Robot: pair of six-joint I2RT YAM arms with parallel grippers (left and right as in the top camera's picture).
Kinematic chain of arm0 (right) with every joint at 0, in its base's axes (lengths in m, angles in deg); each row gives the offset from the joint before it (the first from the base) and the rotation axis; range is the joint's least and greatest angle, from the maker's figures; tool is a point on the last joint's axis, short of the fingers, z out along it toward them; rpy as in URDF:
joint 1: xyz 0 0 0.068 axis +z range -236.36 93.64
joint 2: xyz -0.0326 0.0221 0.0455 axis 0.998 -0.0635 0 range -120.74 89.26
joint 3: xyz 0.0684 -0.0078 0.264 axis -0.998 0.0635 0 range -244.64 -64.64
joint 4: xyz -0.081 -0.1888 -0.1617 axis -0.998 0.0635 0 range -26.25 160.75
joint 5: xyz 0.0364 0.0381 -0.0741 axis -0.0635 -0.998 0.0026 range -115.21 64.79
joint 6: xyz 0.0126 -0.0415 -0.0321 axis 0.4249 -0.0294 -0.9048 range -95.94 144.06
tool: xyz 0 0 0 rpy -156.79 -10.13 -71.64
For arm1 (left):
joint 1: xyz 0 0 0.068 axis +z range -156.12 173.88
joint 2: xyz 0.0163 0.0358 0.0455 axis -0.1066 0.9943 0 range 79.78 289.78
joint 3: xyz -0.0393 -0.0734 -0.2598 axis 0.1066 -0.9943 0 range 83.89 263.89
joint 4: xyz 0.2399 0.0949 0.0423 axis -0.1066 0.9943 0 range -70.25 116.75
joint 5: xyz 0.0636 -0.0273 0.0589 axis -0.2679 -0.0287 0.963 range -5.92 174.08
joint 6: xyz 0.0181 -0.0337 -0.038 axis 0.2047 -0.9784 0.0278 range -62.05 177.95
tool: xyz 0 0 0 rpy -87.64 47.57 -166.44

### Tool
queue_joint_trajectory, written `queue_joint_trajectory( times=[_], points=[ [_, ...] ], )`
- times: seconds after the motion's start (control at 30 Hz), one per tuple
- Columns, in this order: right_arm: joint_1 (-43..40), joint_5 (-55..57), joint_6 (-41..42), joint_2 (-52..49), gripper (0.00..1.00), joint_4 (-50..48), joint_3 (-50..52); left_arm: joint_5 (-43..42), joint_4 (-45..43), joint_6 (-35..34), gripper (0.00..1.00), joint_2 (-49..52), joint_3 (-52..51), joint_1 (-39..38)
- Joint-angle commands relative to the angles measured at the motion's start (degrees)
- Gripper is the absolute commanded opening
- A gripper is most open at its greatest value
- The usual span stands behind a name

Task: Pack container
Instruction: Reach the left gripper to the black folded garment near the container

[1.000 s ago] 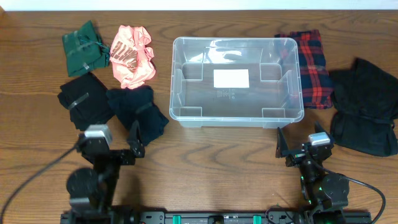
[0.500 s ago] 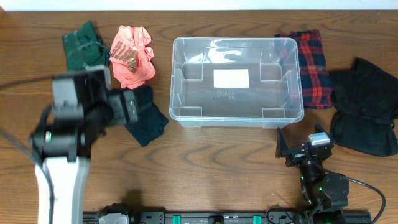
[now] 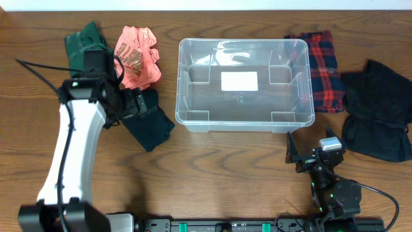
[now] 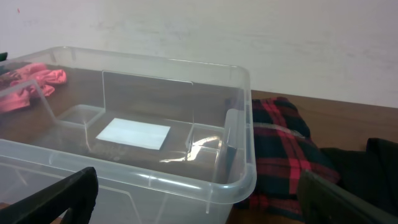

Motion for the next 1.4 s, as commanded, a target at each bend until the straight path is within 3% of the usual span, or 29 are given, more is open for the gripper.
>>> queue_joint_trajectory(
  times=[0.0, 0.1, 0.2, 0.43, 0.63, 0.73, 0.93, 1.37],
  points=[
    [0.44, -0.02, -0.92, 0.37, 0.99, 0.22, 0.09, 2.8, -1.46, -4.13, 0.93, 3.1, -0.79, 0.04],
    [0.44, -0.02, -0.92, 0.37, 0.99, 0.22, 0.09, 2.75, -3.21, -6.05, 0.93, 5.49, -1.44, 0.66],
    [0.44, -0.02, -0.92, 0.37, 0.99, 0.22, 0.09, 2.75, -3.41, -7.02, 0.79, 7.23, -1.51, 1.66],
    [0.44, -0.04, -0.92, 0.37, 0.99, 0.22, 0.09, 2.32, -7.13, -7.87, 0.79, 8.13, -5.33, 4.44],
    [0.44, -0.02, -0.92, 0.37, 0.99, 0.22, 0.09, -1.05, -13.75, -9.75, 0.8, 8.15, -12.31, 4.92],
    [0.44, -0.04, -0.92, 0.37, 0.99, 0.22, 0.09, -2.75, -17.31, -9.77, 0.94, 8.15, -15.52, 4.9],
    [0.44, -0.02, -0.92, 0.37, 0.99, 0.22, 0.09, -2.93, -23.54, -10.27, 1.0, 8.15, -20.79, 4.9],
    [0.44, -0.02, -0.92, 0.37, 0.99, 0.22, 0.09, -5.35, -32.22, -10.43, 0.98, 8.2, -25.97, 4.9]
  ],
)
